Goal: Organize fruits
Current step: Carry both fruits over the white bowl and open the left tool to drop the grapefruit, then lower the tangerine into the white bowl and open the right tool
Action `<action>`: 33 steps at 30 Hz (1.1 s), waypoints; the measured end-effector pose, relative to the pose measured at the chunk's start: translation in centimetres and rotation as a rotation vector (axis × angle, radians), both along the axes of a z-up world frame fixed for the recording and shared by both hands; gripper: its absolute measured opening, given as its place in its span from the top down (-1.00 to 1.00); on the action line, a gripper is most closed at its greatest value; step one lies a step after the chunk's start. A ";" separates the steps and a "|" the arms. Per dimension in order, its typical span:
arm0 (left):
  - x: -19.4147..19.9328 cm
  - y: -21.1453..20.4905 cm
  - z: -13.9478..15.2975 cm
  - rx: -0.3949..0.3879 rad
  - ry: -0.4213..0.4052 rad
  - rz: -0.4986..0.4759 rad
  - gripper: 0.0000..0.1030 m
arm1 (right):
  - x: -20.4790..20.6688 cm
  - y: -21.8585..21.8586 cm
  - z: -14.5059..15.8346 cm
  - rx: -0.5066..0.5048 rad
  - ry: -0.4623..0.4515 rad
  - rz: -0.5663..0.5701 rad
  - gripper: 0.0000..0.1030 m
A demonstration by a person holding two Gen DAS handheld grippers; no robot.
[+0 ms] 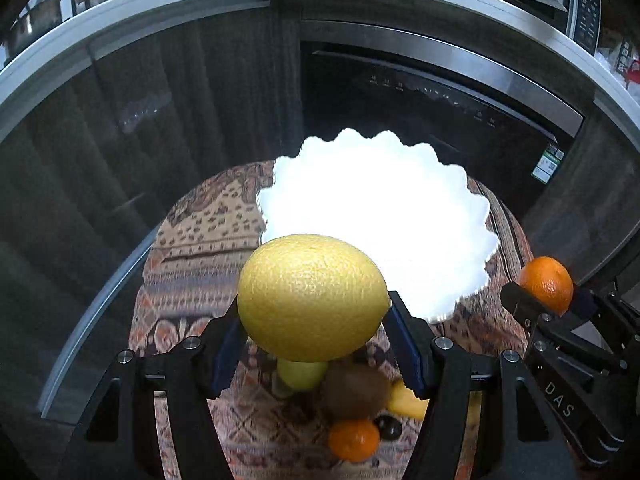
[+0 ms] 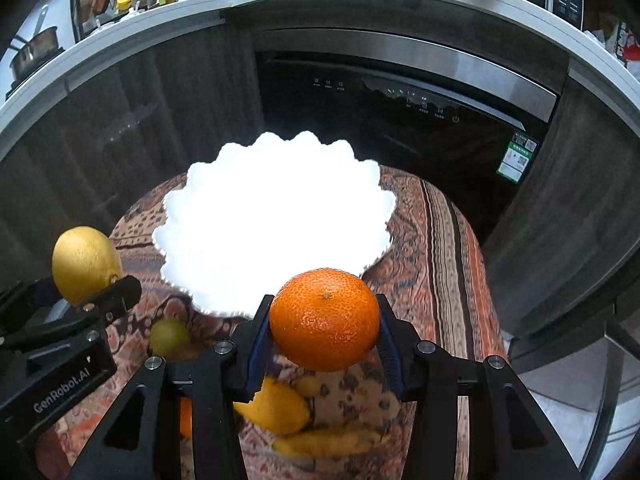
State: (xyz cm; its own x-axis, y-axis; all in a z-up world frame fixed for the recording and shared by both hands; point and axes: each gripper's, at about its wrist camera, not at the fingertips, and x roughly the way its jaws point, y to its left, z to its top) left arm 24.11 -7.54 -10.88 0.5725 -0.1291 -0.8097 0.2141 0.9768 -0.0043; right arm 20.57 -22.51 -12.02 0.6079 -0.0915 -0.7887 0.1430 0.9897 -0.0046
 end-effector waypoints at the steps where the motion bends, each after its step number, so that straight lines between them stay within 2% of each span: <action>1: 0.6 -0.2 -0.1 0.000 0.001 0.001 -0.25 | 0.2 0.0 -0.1 -0.002 -0.001 -0.001 0.07; 18: 5.8 -1.9 -3.6 -0.003 0.078 0.001 -0.25 | 6.0 -1.5 -2.7 0.013 0.061 0.012 0.07; 30: 7.0 -1.5 -5.8 -0.001 0.148 0.018 -0.27 | 7.4 -1.0 -3.9 0.007 0.083 0.043 0.05; 31: 7.0 -1.4 -5.8 -0.001 0.146 0.022 -0.29 | 7.4 -1.0 -3.9 0.004 0.081 0.045 0.05; 33: 6.9 -1.4 -5.4 0.008 0.120 0.022 -0.46 | 7.4 -0.8 -3.7 -0.006 0.070 0.051 0.00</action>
State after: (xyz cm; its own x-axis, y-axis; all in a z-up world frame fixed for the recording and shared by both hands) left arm 30.96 -8.95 -16.26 0.4736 -0.1104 -0.8738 0.1907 0.9814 -0.0207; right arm 27.95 -23.30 -15.70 0.5550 -0.0668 -0.8292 0.0919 0.9956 -0.0187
